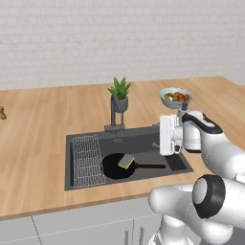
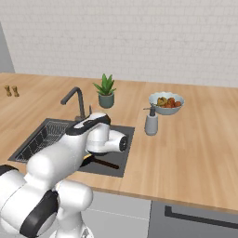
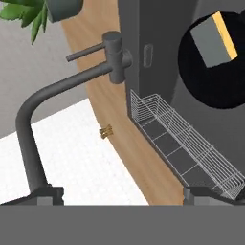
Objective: Pick the pan and sponge and place them into the sink. Then turn on the water.
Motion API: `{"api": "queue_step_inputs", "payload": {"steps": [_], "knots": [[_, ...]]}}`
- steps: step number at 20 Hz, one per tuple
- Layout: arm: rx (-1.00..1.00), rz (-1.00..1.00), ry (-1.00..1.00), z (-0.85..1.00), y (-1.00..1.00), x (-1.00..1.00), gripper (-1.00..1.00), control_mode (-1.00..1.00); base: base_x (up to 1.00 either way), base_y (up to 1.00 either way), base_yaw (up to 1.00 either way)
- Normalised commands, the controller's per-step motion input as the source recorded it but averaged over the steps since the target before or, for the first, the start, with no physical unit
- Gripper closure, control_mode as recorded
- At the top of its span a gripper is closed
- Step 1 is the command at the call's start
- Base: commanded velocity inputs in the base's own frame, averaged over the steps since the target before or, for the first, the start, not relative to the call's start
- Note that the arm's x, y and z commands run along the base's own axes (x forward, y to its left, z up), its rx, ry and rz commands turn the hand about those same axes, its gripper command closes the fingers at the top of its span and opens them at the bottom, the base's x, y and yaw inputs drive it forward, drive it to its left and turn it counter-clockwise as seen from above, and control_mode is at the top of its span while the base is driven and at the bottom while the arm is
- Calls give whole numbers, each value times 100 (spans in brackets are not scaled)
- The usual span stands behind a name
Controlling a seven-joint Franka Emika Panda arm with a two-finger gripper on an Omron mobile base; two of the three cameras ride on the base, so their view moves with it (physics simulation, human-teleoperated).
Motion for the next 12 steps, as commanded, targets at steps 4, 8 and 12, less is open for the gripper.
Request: {"api": "queue_step_inputs", "payload": {"steps": [4, 8, 12], "knots": [[26, -16, 40, 32, -16, 0, -100, -100, 0, 0, 0], [23, -16, 38, 26, 0, 3, -100, -100, 0, 0, 0], [21, -17, 39, 6, 0, 15, -100, -100, 0, 0, 0]]}}
